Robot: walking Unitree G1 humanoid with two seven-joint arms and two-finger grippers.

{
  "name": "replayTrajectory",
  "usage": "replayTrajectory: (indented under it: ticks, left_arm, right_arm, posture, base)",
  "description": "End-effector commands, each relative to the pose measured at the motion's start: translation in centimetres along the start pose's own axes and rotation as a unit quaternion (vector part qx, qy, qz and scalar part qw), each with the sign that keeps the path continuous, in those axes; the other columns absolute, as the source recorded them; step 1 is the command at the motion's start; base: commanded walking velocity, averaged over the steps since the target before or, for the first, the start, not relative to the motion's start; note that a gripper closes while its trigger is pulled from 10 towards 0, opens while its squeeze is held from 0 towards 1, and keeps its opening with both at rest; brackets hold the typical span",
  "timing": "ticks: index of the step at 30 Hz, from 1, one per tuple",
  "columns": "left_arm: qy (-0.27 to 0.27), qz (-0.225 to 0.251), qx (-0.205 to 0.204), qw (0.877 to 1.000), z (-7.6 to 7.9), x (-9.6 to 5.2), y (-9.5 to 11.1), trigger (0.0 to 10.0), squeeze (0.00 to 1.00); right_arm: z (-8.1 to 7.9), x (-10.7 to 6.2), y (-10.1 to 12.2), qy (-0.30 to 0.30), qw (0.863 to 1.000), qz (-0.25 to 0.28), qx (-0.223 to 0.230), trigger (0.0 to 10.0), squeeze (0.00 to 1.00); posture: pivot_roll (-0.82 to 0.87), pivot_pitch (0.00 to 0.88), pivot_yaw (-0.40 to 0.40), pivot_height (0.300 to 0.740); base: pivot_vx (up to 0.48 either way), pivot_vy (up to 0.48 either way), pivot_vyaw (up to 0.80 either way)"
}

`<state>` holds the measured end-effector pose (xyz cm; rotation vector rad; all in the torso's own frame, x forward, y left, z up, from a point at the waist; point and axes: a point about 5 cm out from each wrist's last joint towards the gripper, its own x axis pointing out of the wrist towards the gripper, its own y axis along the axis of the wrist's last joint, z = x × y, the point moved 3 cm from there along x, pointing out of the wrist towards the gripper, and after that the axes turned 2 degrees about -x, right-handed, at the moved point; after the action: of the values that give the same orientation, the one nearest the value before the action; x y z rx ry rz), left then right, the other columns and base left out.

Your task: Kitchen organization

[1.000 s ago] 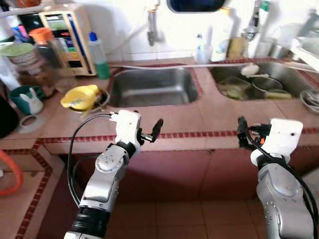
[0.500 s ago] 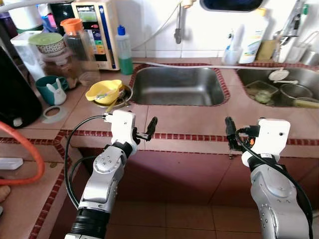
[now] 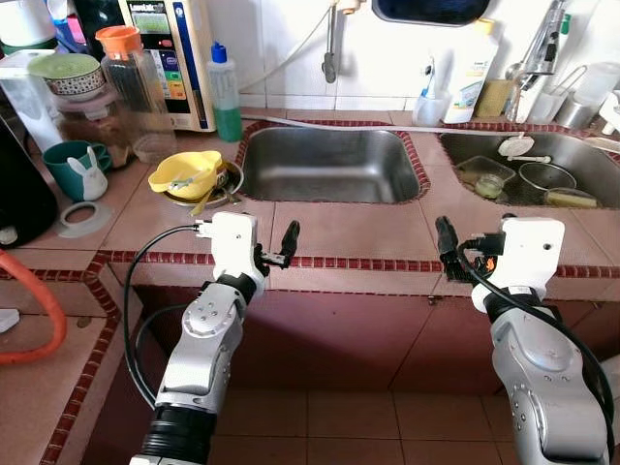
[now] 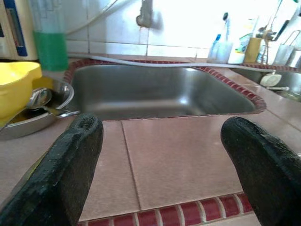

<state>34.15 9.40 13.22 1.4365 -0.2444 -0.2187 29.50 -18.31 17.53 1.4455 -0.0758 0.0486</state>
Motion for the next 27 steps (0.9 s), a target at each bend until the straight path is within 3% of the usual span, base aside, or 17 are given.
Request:
replayTrajectory:
  ticks: [1,12,27]
  left_arm:
    - [-0.003,0.007,0.002,1.0,0.3,0.3,0.4,10.0,0.0]
    - [-0.017,0.002,0.006,1.0,0.7,0.4,0.4,10.0,0.0]
    - [-0.025,-0.003,0.009,1.0,0.4,0.6,0.4,10.0,0.0]
  right_arm:
    - [-0.3,0.1,0.8,0.01,1.0,0.01,-0.004,10.0,0.0]
    - [-0.8,-0.2,0.9,0.017,1.0,0.015,-0.007,10.0,0.0]
    - [-1.3,-0.5,0.8,0.014,1.0,0.015,-0.006,10.0,0.0]
  posture:
    - [0.02,0.0,-0.022,0.74]
    - [0.01,0.0,-0.009,0.74]
    - [0.01,0.0,0.012,0.74]
  base:
    - [0.0,0.0,0.0]
    - [0.0,0.0,0.0]
    - [0.0,-0.341,0.0]
